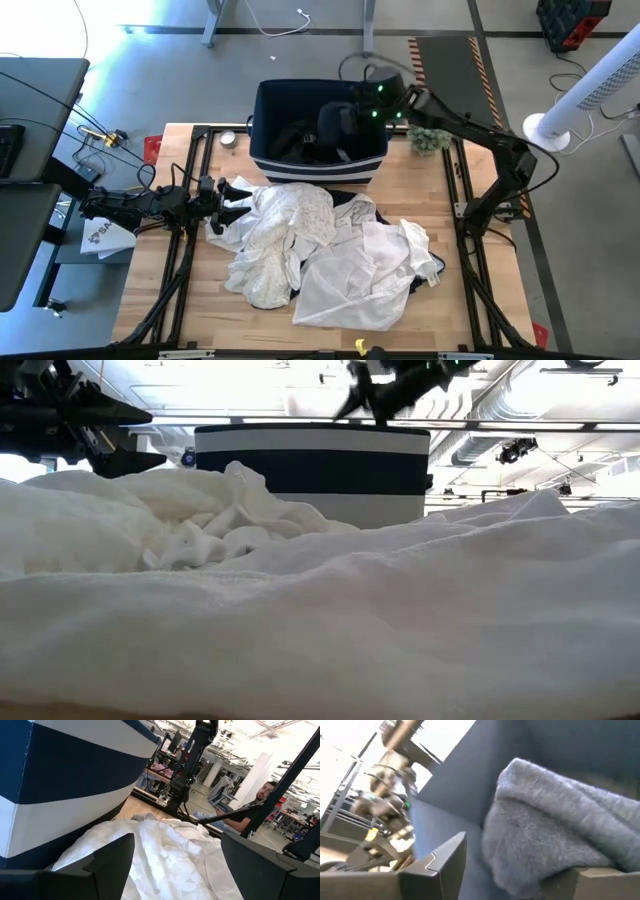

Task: Sort clothes
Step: Put the blue shorts into the blue bin

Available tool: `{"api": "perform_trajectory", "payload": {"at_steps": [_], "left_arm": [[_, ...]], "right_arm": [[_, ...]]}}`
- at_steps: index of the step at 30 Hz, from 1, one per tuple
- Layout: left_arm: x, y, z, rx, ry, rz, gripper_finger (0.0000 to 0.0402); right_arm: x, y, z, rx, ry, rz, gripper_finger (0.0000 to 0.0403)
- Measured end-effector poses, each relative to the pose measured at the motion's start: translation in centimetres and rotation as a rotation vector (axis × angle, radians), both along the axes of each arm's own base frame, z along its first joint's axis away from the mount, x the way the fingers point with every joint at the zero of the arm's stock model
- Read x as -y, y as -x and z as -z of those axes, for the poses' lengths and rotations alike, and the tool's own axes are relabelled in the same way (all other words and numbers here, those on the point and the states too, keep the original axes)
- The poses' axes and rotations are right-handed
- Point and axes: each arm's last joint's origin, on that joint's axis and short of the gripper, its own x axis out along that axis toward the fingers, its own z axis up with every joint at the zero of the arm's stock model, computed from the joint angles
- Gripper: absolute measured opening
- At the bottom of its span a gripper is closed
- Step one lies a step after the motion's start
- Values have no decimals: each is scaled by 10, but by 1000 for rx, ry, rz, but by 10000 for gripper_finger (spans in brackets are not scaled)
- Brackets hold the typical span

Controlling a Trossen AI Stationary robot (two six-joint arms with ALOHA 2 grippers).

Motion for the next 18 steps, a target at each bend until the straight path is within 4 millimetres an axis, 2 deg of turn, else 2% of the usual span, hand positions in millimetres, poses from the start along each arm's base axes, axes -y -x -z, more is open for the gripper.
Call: {"api": "perform_trajectory", "payload": {"at_steps": [5, 8, 11, 15, 18], "left_arm": [[0, 0, 0, 1, 9, 0, 296], [0, 0, 0, 1, 9, 0, 296], [0, 0, 0, 1, 9, 0, 296], [0, 0, 0, 1, 9, 0, 296], [0, 0, 0, 4, 23, 0, 296]], "right_arm": [[-5, 8, -59, 15, 206, 159, 205], [-1, 5, -70, -22, 253, 188, 196], [7, -11, -55, -115, 265, 128, 190], [8, -41, -13, -244, 170, -38, 189], [7, -49, 16, -383, 69, -92, 189]]}}
